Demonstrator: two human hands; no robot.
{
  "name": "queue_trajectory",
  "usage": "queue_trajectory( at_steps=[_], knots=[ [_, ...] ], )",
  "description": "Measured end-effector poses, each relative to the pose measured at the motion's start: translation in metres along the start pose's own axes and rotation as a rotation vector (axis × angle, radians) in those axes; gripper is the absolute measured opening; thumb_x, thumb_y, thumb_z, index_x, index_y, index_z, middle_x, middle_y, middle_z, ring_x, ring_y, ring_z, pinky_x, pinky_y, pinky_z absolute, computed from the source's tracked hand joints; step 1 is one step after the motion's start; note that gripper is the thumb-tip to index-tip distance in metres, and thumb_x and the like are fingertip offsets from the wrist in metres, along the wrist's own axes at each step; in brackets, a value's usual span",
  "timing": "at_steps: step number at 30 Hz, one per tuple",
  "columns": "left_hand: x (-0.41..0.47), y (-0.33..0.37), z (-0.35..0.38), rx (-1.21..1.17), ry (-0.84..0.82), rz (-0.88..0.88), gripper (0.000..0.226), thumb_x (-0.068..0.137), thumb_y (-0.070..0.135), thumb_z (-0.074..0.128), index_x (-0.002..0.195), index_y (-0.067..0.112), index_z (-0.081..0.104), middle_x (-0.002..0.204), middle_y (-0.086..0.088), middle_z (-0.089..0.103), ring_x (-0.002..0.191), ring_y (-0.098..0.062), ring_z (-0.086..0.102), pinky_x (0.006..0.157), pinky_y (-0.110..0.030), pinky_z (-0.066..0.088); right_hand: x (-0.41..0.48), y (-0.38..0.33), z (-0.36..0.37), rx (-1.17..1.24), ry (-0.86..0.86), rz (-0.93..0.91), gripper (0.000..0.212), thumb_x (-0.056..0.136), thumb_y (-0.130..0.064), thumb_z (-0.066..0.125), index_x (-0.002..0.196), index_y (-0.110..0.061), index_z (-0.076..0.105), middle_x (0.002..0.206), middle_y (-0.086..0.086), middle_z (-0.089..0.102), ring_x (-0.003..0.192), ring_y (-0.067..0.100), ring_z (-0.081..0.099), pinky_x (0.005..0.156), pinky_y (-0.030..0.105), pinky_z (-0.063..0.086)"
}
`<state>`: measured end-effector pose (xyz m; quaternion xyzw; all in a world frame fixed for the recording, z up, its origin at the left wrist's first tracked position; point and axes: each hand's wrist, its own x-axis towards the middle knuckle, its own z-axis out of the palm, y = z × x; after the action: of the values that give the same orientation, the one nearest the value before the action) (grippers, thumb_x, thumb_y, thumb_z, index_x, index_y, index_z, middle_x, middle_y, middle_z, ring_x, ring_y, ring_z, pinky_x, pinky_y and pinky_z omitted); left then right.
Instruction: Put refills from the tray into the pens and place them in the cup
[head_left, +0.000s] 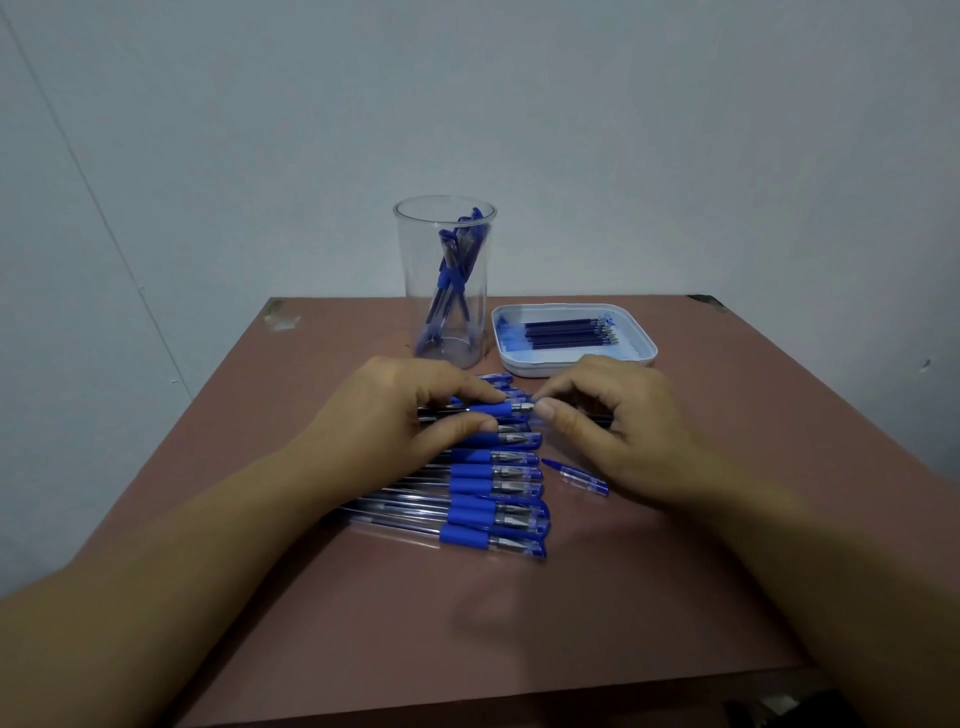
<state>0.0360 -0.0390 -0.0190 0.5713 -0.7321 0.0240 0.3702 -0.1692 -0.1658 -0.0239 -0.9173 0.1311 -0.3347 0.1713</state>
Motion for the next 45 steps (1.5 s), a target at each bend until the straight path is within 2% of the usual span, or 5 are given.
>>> queue_trajectory(
  at_steps=[5, 11, 20, 40, 45],
  knots=[
    [0.0002, 0.0006, -0.0003, -0.023, 0.005, -0.002, 0.029, 0.082, 0.04, 0.068, 0.109, 0.033, 0.071, 0.093, 0.022, 0.068, 0.085, 0.005, 0.065, 0.073, -0.009, 0.049, 0.0008, 0.0012, 0.0055, -0.052, 0.03, -0.082, 0.024, 0.092, -0.036, 0.056, 0.093, -0.017, 0.071, 0.082, -0.008, 0.065, 0.074, 0.008, 0.058, 0.064, 0.026, 0.047],
    [0.0003, 0.0025, -0.0011, -0.061, 0.005, -0.031, 0.024, 0.081, 0.039, 0.069, 0.105, 0.042, 0.066, 0.083, 0.03, 0.064, 0.072, -0.005, 0.064, 0.063, -0.011, 0.047, 0.0027, -0.0017, 0.0042, -0.011, 0.064, -0.103, 0.017, 0.086, -0.023, 0.069, 0.098, -0.012, 0.072, 0.087, -0.006, 0.068, 0.077, 0.007, 0.061, 0.069, 0.016, 0.048],
    [0.0005, -0.0002, -0.0006, -0.035, -0.009, 0.001, 0.027, 0.081, 0.042, 0.067, 0.107, 0.034, 0.071, 0.088, 0.032, 0.061, 0.082, 0.01, 0.062, 0.072, -0.006, 0.047, 0.0037, -0.0013, 0.007, 0.045, 0.037, -0.044, 0.017, 0.089, -0.033, 0.064, 0.094, -0.018, 0.071, 0.083, -0.011, 0.066, 0.074, 0.007, 0.061, 0.065, 0.022, 0.05],
    [0.0011, 0.0039, -0.0018, -0.011, 0.012, 0.016, 0.027, 0.08, 0.041, 0.068, 0.106, 0.033, 0.071, 0.087, 0.033, 0.059, 0.083, 0.01, 0.063, 0.072, -0.004, 0.046, 0.0031, -0.0023, 0.0052, 0.076, 0.026, 0.007, 0.025, 0.091, -0.04, 0.057, 0.097, -0.02, 0.07, 0.084, -0.011, 0.066, 0.076, 0.012, 0.061, 0.064, 0.028, 0.05],
    [0.0007, 0.0035, -0.0018, -0.01, 0.022, 0.012, 0.027, 0.08, 0.041, 0.068, 0.105, 0.031, 0.073, 0.084, 0.036, 0.057, 0.078, 0.014, 0.06, 0.069, -0.002, 0.042, 0.001, -0.003, 0.0049, 0.114, 0.012, 0.015, 0.025, 0.083, -0.037, 0.07, 0.104, -0.023, 0.067, 0.088, -0.013, 0.065, 0.077, 0.015, 0.061, 0.066, 0.028, 0.053]
  ],
)
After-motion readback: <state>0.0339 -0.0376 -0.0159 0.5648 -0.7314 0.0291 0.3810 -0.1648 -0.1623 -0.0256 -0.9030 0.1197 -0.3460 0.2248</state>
